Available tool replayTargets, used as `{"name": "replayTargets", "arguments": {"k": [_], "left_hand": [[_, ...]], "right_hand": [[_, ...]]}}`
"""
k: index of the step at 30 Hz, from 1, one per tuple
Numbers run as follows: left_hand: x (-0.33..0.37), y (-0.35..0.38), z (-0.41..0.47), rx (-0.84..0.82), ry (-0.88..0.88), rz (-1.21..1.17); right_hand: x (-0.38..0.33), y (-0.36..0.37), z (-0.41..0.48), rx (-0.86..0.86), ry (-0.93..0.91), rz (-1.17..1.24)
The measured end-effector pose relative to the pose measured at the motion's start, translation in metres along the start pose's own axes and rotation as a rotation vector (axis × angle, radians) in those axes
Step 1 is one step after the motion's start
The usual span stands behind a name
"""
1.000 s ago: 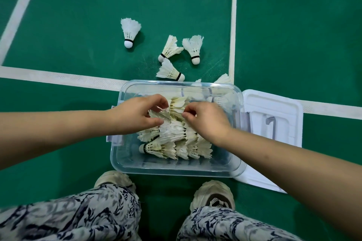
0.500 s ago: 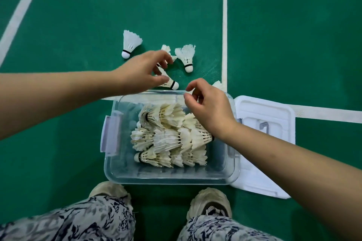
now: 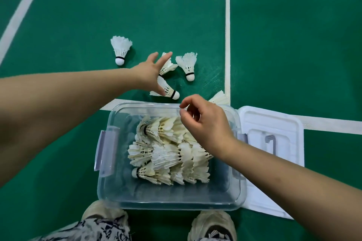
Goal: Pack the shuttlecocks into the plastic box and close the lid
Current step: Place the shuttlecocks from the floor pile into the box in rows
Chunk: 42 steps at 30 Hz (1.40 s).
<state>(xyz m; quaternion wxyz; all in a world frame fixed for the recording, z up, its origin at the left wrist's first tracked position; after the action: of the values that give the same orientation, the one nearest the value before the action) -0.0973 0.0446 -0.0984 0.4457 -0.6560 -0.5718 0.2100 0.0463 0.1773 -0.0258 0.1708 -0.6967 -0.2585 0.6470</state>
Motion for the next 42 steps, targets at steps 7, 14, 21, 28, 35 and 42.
{"name": "replayTargets", "arguments": {"k": [7, 14, 21, 28, 35, 42], "left_hand": [[0.016, 0.013, 0.022, -0.059, 0.062, 0.377], [0.035, 0.007, 0.019, -0.123, 0.148, 0.613], [0.046, 0.016, 0.015, -0.201, 0.187, 0.750], [0.046, 0.027, 0.007, -0.117, 0.237, 0.810], [0.036, -0.001, -0.016, -0.073, 0.203, 0.687], [0.038, -0.049, -0.063, 0.109, 0.293, 0.503]], "right_hand": [[-0.001, 0.001, -0.001, -0.016, -0.010, 0.010], [-0.001, 0.004, -0.001, -0.015, -0.011, 0.008], [-0.001, 0.005, -0.002, -0.018, -0.015, 0.001], [-0.002, 0.003, -0.004, -0.020, -0.031, 0.001], [-0.004, 0.006, -0.010, -0.051, -0.011, 0.017], [-0.012, -0.001, -0.020, -0.045, 0.004, 0.041]]}}
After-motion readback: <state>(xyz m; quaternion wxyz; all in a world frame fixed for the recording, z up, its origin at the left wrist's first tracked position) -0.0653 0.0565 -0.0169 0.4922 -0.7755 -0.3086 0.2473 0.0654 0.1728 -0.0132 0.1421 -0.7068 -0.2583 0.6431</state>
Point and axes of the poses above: each hand's wrist, its own z-axis towards the middle knuckle, its own y-axis out of the palm, x = y × z, the point moved 7 cm from there along z, towards the middle knuckle, and after that the axes turned 1 degree about z, right-handed, at the moved point
